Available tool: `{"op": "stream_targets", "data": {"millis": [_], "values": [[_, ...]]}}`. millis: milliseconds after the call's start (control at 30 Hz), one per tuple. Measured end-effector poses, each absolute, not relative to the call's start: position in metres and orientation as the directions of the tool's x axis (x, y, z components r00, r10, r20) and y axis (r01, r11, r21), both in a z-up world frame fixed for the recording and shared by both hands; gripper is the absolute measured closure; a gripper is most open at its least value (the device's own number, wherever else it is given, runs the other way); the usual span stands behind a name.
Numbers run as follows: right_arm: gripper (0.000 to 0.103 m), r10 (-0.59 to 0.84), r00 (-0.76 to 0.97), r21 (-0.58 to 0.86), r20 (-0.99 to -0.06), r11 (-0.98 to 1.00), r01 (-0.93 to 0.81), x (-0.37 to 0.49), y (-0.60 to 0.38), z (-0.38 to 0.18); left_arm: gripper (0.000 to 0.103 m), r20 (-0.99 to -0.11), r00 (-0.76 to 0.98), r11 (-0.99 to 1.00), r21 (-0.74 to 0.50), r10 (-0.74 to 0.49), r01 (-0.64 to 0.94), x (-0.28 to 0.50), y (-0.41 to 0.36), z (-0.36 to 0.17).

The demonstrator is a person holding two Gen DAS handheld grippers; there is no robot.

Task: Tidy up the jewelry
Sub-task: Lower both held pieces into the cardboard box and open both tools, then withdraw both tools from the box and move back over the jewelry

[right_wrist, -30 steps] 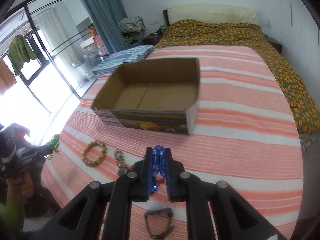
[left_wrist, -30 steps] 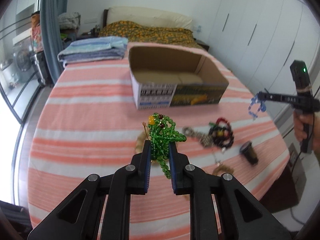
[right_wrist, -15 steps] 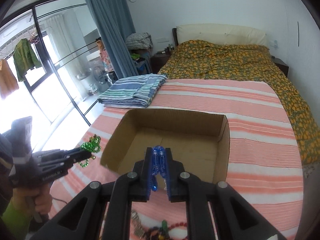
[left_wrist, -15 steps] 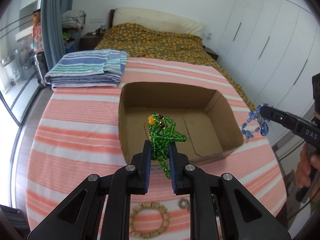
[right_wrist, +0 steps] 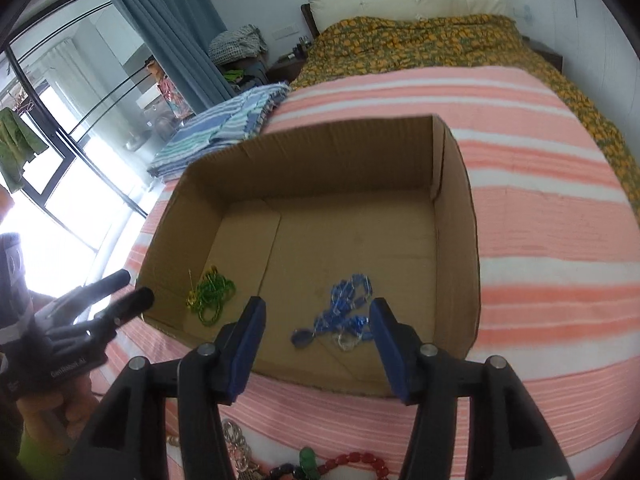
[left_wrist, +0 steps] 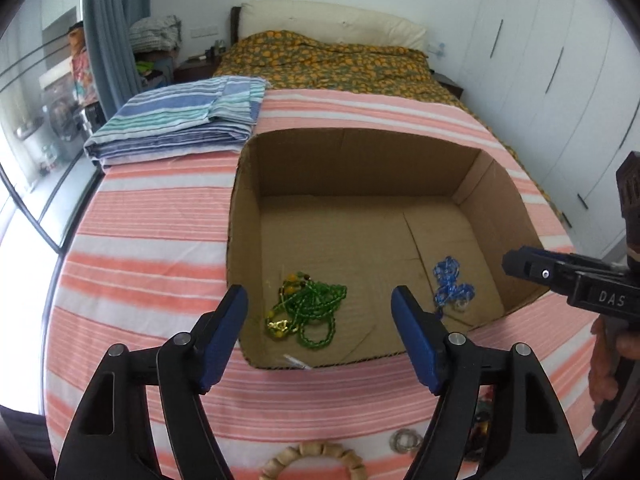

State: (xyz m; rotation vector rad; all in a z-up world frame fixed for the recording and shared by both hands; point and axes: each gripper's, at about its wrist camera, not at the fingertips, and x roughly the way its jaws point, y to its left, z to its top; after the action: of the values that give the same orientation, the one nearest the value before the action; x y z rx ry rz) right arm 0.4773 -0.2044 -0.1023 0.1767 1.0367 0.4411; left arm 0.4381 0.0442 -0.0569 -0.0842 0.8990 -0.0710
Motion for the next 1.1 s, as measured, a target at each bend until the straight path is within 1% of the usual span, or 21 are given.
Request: {"op": "stream_targets", "data": {"millis": [100,200,267,300,367,400,433,467,500,533,633,700,767,867,1000,1100], "values": [[0.049,0.424,0.42,0.325,-0.802,0.901,-0.289,0.467,-0.206,-0.108,0.022,-0.772,0.628,0.994,-0.112,-0.096,0.013,0.432,0.051,-0.057],[0.049,0.411,0.394,0.309,-0.822,0.903,-0.298,0.459,-0.204,-0.107,0.022,-0.768,0.633,0.992,-0.126,-0.1,0.003,0.42,0.057,-0.057],[0.049,0.376,0.411,0.256,-0.83,0.913,-0.317,0.453,-0.2,-0.105,0.022,-0.757,0.645,0.99,-0.138,-0.108,0.003,0.406,0.062,-0.054],[0.049,0.358,0.442,0.227,-0.822,0.919,-0.323,0.448,-0.199,-0.101,0.022,-0.752,0.65,0.99,-0.139,-0.107,0.003,0.402,0.064,-0.053],[0.049,0.333,0.557,0.169,-0.761,0.93,-0.326,0.431,-0.202,-0.083,0.021,-0.739,0.665,0.991,-0.134,-0.103,0.005,0.386,0.067,-0.049],[0.048,0.33,0.59,0.161,-0.737,0.933,-0.321,0.427,-0.201,-0.074,0.018,-0.731,0.675,0.992,-0.129,-0.099,0.006,0.379,0.068,-0.046],[0.043,0.332,0.631,0.161,-0.701,0.936,-0.313,0.416,-0.205,-0.064,0.014,-0.721,0.687,0.993,-0.12,-0.092,0.007,0.37,0.069,-0.043],[0.039,0.332,0.661,0.164,-0.673,0.938,-0.304,0.404,-0.211,-0.057,0.012,-0.707,0.702,0.994,-0.106,-0.08,0.006,0.359,0.07,-0.039],[0.031,0.322,0.681,0.159,-0.658,0.943,-0.293,0.395,-0.216,-0.053,0.009,-0.693,0.718,0.996,-0.091,-0.066,0.004,0.349,0.072,-0.035],[0.026,0.306,0.699,0.146,-0.647,0.949,-0.28,0.384,-0.221,-0.049,0.005,-0.68,0.731,0.997,-0.079,-0.055,0.001,0.337,0.074,-0.031],[0.025,0.253,0.74,0.088,-0.623,0.963,-0.255,0.347,-0.238,-0.045,0.003,-0.635,0.771,0.997,-0.073,-0.036,-0.013,0.297,0.084,-0.022],[0.022,0.19,0.763,0.035,-0.618,0.976,-0.215,0.318,-0.25,-0.049,0.003,-0.61,0.792,0.996,-0.085,-0.024,-0.035,0.267,0.092,-0.021],[0.022,0.117,0.773,-0.023,-0.623,0.986,-0.168,0.286,-0.263,-0.06,0.003,-0.592,0.806,0.993,-0.098,-0.003,-0.068,0.241,0.098,-0.025],[0.022,0.039,0.774,-0.082,-0.632,0.99,-0.117,0.247,-0.276,-0.078,0.003,-0.588,0.808,0.987,-0.097,0.046,-0.127,0.207,0.101,-0.039],[0.022,-0.033,0.741,-0.102,-0.671,0.994,-0.048,0.197,-0.297,-0.111,0.003,-0.597,0.801,0.978,-0.136,0.046,-0.158,0.171,0.1,-0.055],[0.022,-0.031,0.707,-0.059,-0.706,0.998,-0.015,0.172,-0.308,-0.131,0.003,-0.617,0.787,0.978,-0.156,0.015,-0.142,0.15,0.1,-0.056]]}}
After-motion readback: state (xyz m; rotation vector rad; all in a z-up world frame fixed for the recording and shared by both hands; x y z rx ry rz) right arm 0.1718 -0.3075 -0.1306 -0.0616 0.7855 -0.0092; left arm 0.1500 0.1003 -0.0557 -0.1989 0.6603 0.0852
